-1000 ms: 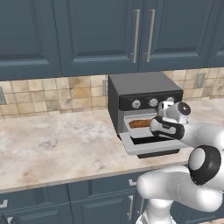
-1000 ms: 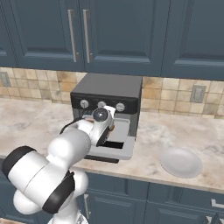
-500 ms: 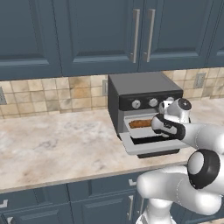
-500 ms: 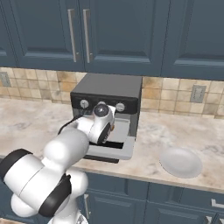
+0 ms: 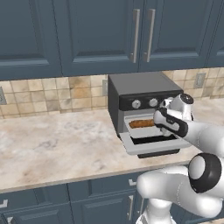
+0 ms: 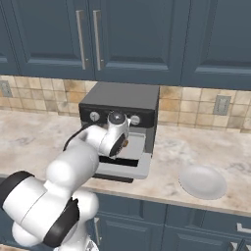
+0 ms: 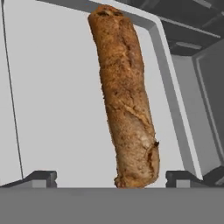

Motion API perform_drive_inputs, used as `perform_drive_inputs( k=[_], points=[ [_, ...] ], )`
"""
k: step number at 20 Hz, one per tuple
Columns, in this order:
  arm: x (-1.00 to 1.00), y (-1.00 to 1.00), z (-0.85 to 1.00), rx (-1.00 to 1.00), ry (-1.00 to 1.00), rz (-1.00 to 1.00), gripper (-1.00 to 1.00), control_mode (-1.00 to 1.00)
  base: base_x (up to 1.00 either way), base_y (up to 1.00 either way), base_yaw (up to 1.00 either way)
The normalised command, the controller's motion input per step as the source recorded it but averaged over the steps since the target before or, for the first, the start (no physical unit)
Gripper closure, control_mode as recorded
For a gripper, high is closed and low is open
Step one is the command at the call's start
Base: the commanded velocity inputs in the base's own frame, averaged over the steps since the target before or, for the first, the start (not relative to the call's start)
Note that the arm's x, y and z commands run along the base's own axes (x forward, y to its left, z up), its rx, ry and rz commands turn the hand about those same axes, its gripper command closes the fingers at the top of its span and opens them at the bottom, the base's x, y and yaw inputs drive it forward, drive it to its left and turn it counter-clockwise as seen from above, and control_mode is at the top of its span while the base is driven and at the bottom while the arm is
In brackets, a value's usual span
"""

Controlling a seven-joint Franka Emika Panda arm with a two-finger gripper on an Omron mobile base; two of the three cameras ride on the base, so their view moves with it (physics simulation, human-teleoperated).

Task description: Pull the toaster oven rack outwards. Pick up the baguette from the plate and place it on the toaster oven rack. Close the toaster oven door fully and set the temperature to the lowest setting.

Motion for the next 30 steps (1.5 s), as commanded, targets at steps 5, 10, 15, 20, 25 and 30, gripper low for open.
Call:
perform_drive_inputs(
  k=[5, 10, 15, 20, 25, 30],
  points=[
    [-0.3, -0.65, 0.0, 0.41, -0.3, -0.2, -1.0, -1.0, 0.0, 0.0, 0.0],
    [-0.39, -0.62, 0.06, 0.42, -0.36, -0.18, -1.0, -1.0, 0.0, 0.0, 0.0],
    [-0.33, -0.56, 0.36, 0.25, -0.2, -0.15, -1.0, -1.0, 0.0, 0.0, 0.0],
    [-0.24, -0.46, 0.5, 0.15, -0.09, -0.1, -1.0, -1.0, 0.0, 0.0, 0.0],
    [-0.07, -0.24, 0.46, 0.01, 0.0, -0.01, -1.0, -1.0, 0.0, 0.0, 0.0],
    [-0.06, -0.14, 0.3, -0.09, 0.0, 0.01, -1.0, -1.0, 0.0, 0.0, 0.0]
  ],
)
